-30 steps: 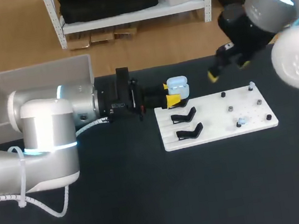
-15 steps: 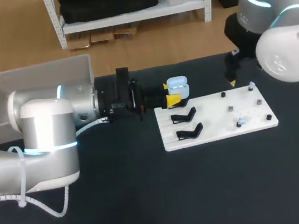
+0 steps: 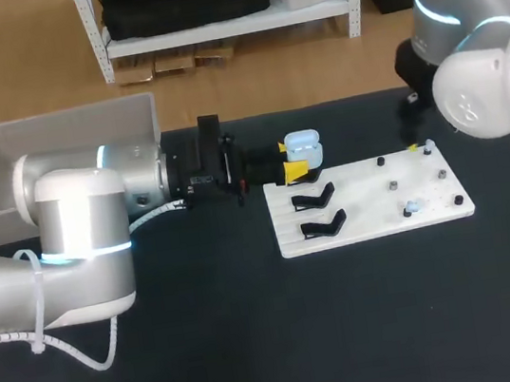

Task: Pick up each earbud case from the left stands, insert the matching earbuds, close the lid, and place the case in the box.

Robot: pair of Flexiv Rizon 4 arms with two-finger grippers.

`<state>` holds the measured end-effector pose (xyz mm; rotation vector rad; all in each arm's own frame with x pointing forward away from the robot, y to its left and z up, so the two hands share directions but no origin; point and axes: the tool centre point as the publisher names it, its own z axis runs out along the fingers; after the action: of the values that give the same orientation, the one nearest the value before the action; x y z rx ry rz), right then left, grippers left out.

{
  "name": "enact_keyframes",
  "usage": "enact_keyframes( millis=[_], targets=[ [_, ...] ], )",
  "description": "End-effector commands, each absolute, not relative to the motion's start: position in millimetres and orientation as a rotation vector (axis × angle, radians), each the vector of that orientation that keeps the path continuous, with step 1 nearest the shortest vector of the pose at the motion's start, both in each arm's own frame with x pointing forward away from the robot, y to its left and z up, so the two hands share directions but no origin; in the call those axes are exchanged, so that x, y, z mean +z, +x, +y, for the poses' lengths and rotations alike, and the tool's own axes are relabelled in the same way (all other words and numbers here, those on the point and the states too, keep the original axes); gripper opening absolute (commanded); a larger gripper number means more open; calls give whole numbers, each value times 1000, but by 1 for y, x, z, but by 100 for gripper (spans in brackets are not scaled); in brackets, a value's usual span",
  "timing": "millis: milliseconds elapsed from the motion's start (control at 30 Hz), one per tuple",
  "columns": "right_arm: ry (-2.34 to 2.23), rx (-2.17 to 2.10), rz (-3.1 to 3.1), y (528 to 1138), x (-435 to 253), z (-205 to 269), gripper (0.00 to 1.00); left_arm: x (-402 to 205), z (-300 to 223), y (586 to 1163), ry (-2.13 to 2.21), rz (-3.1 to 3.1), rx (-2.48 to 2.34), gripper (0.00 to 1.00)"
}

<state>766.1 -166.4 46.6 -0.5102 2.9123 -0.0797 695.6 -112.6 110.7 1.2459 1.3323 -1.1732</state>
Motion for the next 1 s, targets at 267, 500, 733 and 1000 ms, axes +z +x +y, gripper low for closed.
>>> enact_keyframes(
  millis=[267,500,733,1000],
  targets=[
    [-498,-118,2911,764,35,-163,46,110,-113,697,1246,1330,-1176,0],
    [-486,-147,2910,768,30,-163,44,110,-113,697,1246,1330,-1176,0],
    [-464,-182,2909,767,28,-163,42,110,-113,697,1246,1330,-1176,0],
    [-448,-210,2906,769,23,-167,39,110,-113,697,1246,1330,-1176,0]
  ],
)
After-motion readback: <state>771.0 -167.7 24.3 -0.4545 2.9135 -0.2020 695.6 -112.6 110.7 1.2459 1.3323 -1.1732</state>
